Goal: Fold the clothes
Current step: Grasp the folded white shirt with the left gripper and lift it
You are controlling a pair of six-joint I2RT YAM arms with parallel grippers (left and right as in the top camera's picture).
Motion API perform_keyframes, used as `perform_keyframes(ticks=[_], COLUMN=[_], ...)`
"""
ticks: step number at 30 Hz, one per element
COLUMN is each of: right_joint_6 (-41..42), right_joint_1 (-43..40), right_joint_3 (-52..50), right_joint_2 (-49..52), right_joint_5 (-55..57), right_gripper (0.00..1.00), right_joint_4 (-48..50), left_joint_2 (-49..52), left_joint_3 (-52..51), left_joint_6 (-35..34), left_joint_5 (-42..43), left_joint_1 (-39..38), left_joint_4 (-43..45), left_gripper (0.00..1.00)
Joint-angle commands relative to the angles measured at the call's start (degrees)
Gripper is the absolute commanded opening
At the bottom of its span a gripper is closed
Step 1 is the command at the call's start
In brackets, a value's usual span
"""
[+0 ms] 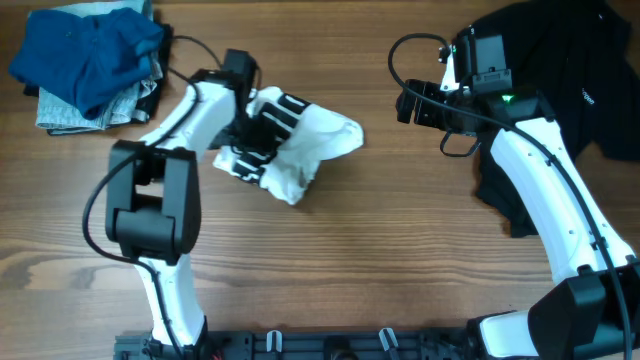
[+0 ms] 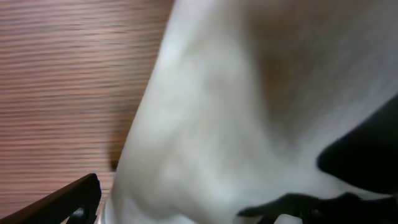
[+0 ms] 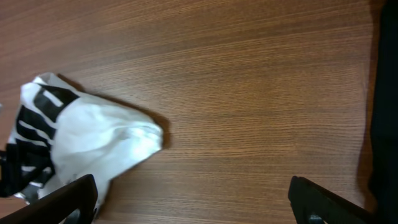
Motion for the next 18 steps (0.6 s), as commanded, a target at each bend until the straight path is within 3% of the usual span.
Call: perform_keyframes(ticks=[1,5,11,18], right_joint_6=[-0.72,-0.72,-0.70,-1.05], right_joint_1=[-0.04,-0.04,-0.04,-0.04], right_joint_3=[0.15,0.15,0.15,0.15], right_joint_2=[0.35,0.39,0.39,0.39], right_joint_5=[1.14,1.11,1.11,1.14], right_gripper=[0.99,0.99,0.99,0.99], right_joint_4=[0.11,0.17,0.11,-0.07], left_joint_2=[0.57,-3.61,-14.12,-8.79], left_joint_3=[-0.28,3.56,5.40,5.16], left_joint_6=[3.82,6.16,10.34,12.66], left_joint_5=[-7.23,-4.72,-3.08,-0.68], left_joint_1=[4.79,3.34,-5.99,-14.01], left_joint_4=[0.87,-2.36,-2.91,-5.60], left_gripper=[1.00,1.00,1.00,1.00])
